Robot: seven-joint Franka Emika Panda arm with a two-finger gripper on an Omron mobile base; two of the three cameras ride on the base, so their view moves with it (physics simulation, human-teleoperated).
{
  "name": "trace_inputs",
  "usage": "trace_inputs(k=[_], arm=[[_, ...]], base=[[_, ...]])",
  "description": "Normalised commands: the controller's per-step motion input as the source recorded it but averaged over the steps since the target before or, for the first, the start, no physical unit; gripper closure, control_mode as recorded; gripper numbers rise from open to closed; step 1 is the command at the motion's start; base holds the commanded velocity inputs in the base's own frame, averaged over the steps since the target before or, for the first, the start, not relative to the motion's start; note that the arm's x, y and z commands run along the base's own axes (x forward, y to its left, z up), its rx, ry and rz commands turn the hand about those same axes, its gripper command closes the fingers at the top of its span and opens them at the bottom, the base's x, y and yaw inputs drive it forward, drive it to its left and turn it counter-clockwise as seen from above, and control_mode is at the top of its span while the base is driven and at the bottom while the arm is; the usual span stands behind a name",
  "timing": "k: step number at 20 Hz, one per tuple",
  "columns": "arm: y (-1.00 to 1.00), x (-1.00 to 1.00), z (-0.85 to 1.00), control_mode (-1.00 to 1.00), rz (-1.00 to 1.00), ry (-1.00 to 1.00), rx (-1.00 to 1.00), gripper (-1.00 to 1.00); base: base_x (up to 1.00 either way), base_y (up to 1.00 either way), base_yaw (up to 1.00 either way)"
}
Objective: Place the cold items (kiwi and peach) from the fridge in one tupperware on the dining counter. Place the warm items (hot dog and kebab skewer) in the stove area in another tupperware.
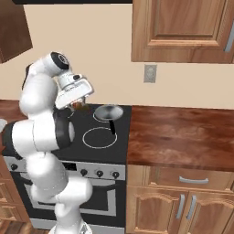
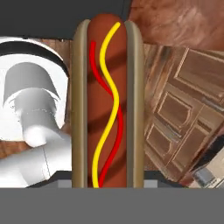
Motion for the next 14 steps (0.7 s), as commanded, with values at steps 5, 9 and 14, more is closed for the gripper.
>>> trace_inputs(k=[5,9,14], arm=[[-0.47,-0.62,0.00,-1.00,0.00,-1.00,0.46,1.00],[-0.33,-0.56,-0.01,-1.00,0.00,-1.00,0.46,1.00],[-0.24,-0.64,-0.37,-1.00,0.05,-0.89,0.38,1.00]], base=[[0.00,0.00,0.00],[0.00,0.00,0.00],[0.00,0.00,0.00]])
